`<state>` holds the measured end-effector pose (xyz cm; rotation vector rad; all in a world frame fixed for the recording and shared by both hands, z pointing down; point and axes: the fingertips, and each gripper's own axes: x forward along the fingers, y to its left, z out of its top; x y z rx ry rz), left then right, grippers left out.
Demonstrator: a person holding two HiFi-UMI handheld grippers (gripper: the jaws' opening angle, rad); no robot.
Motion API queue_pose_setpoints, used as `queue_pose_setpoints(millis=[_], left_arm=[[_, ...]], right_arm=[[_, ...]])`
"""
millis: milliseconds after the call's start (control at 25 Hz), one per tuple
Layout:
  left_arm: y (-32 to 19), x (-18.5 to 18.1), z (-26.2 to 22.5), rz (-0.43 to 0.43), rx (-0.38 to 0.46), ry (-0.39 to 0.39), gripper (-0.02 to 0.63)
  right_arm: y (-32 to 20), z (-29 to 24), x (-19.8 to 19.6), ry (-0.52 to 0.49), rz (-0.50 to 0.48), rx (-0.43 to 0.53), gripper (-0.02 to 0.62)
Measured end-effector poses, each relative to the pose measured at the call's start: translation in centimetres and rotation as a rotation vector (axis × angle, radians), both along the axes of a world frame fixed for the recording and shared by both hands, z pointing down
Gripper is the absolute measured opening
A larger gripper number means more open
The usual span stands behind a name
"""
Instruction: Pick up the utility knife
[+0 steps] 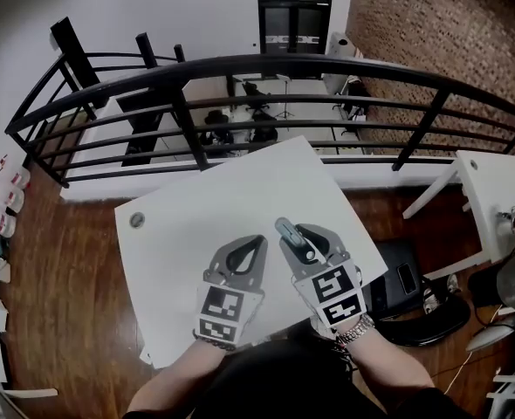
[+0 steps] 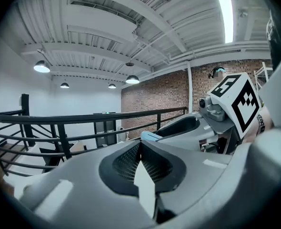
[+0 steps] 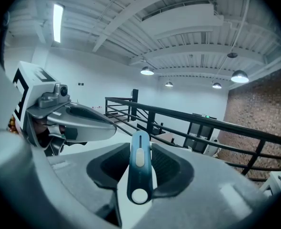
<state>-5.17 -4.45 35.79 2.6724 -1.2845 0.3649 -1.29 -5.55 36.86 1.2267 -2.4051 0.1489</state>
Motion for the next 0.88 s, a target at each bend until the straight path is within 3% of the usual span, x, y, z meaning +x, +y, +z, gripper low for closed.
queue_pose_setpoints(millis=[880], left_arm=[[3.1,-2.9,-2.1,-0.003,0.05,0.006,0.017]], right_arm=[[3.4,-2.6,-3.4,-0.011,-0.01,0.065,0.133]])
